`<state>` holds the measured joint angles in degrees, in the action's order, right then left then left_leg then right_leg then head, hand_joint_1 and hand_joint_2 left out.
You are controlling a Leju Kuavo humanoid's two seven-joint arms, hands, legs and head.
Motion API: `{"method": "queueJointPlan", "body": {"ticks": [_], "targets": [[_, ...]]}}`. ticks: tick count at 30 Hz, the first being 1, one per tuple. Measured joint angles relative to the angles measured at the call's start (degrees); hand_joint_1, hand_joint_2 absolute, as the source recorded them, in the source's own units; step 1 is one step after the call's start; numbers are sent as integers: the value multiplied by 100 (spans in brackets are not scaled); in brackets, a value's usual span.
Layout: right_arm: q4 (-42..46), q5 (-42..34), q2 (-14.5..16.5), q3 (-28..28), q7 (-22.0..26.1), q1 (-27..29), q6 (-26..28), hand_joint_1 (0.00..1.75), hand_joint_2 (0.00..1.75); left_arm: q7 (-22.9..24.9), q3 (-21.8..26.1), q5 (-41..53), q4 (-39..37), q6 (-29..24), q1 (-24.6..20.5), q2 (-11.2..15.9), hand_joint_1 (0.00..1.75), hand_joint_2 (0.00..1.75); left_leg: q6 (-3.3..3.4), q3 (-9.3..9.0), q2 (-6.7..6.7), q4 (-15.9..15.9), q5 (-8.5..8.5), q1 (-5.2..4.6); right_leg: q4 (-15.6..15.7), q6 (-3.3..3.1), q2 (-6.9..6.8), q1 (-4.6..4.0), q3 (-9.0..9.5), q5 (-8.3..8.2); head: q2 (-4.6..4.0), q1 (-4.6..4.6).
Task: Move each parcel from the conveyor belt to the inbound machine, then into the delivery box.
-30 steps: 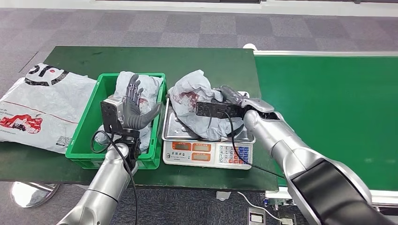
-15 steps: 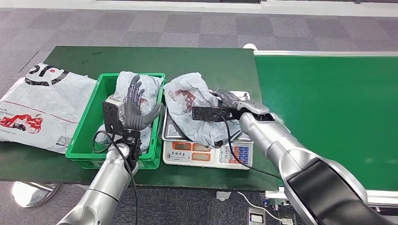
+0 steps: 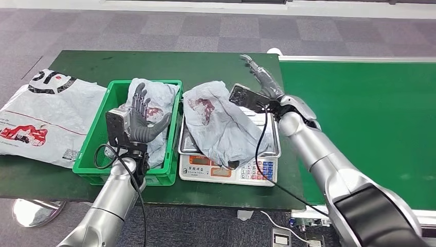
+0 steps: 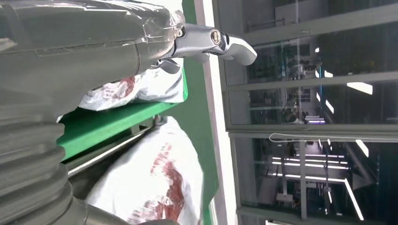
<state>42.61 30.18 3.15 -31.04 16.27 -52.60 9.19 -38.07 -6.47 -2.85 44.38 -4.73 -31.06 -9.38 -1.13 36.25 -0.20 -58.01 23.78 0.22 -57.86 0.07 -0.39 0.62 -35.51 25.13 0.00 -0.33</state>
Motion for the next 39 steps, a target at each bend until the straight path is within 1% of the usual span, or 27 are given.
{"method": "queueJointPlan", "body": {"ticks": [7, 14, 17, 19, 23, 27, 29, 30, 31, 33, 34, 35, 36, 37, 39], "targets": [[558, 37, -135, 115, 9, 177, 2, 0, 175, 2, 0, 5, 10, 16, 0, 22, 0, 175, 1, -2, 16, 0, 1, -2, 0, 0, 19, 0, -4, -2, 0, -1], [719, 50, -193, 137, 6, 224, 5, 0, 175, 2, 0, 7, 10, 16, 0, 24, 0, 175, 1, -2, 17, 0, 1, -2, 0, 0, 21, 0, -4, -2, 0, -1], [746, -17, -242, 183, -53, 257, 94, 0, 175, -2, 3, 7, 15, -11, 8, 27, 0, 175, 1, -2, 15, -1, 1, -2, 0, 0, 18, 1, -4, -2, 0, -1], [788, -127, -346, 300, -68, 304, 138, 0, 175, -5, 11, 5, 44, -42, 42, 41, 0, 175, 2, -1, 6, -1, 1, -2, 0, 1, 8, 1, -1, -1, 0, -1], [939, -224, -616, 630, 63, 477, -2, 0, 175, -36, 52, 5, 143, -53, 167, 100, 0, 175, 4, 0, -3, -1, 3, -2, 1, 2, -2, 3, 2, 0, 0, -1], [1234, -420, -790, 1064, 248, 894, 7, 0, 175, -63, 109, 24, 327, -52, 339, 148, 0, 175, 6, 0, -4, -2, 5, -2, 2, 2, -2, 3, 1, 0, 0, 1], [1424, -665, -818, 1337, 349, 1150, 212, 0, 175, -51, 128, 122, 418, -52, 405, 159, 0, 175, 7, -1, -4, -2, 6, -3, 3, 2, -2, 2, -1, 1, 0, -1], [1514, -818, -816, 1500, 457, 1308, 434, 0, 175, -53, 132, 227, 445, -39, 421, 153, 0, 175, 7, -1, -6, -2, 6, -3, 5, 4, -5, 1, 0, 3, 0, -1], [1591, -1023, -803, 1729, 711, 1486, 794, 0, 175, -65, 118, 401, 457, -12, 420, 133, 0, 175, 8, 0, -13, -3, 6, -3, 6, 6, -13, 0, 3, 7, 0, -1], [1670, -1437, -742, 2232, 1433, 1878, 1530, 0, 175, -86, 42, 830, 433, 49, 357, 47, 0, 175, 10, 1, -38, -3, 7, -1, 9, 13, -42, -1, 13, 16, 0, 0], [1671, -1610, -705, 2499, 1816, 2056, 1779, 0, 175, -84, -37, 1073, 388, 93, 296, -27, 0, 175, 12, 2, -49, -3, 8, 0, 9, 15, -53, 1, 18, 19, 0, 1], [1658, -1720, -668, 2712, 2065, 2220, 1891, 0, 175, -72, -139, 1284, 327, 148, 216, -106, 0, 175, 13, 3, -55, -3, 9, 0, 9, 17, -58, 3, 19, 20, 0, 1], [1638, -1788, -636, 2885, 2212, 2367, 1952, 0, 175, -52, -261, 1465, 250, 226, 121, -196, 0, 175, 17, 4, -55, -3, 11, -1, 9, 18, -57, 6, 20, 19, 0, 1], [1609, -1844, -605, 3041, 2310, 2502, 2013, 0, 175, -22, -407, 1632, 154, 323, 21, -295, 0, 175, 20, 4, -49, -4, 14, -3, 9, 20, -51, 10, 21, 18, 0, 1], [1564, -1905, -551, 3213, 2353, 2751, 2152, 0, 175, 82, -676, 1848, -53, 478, -176, -480, 0, 175, 27, 2, -36, -5, 19, -11, 9, 24, -39, 18, 18, 15, 0, 1]]}}
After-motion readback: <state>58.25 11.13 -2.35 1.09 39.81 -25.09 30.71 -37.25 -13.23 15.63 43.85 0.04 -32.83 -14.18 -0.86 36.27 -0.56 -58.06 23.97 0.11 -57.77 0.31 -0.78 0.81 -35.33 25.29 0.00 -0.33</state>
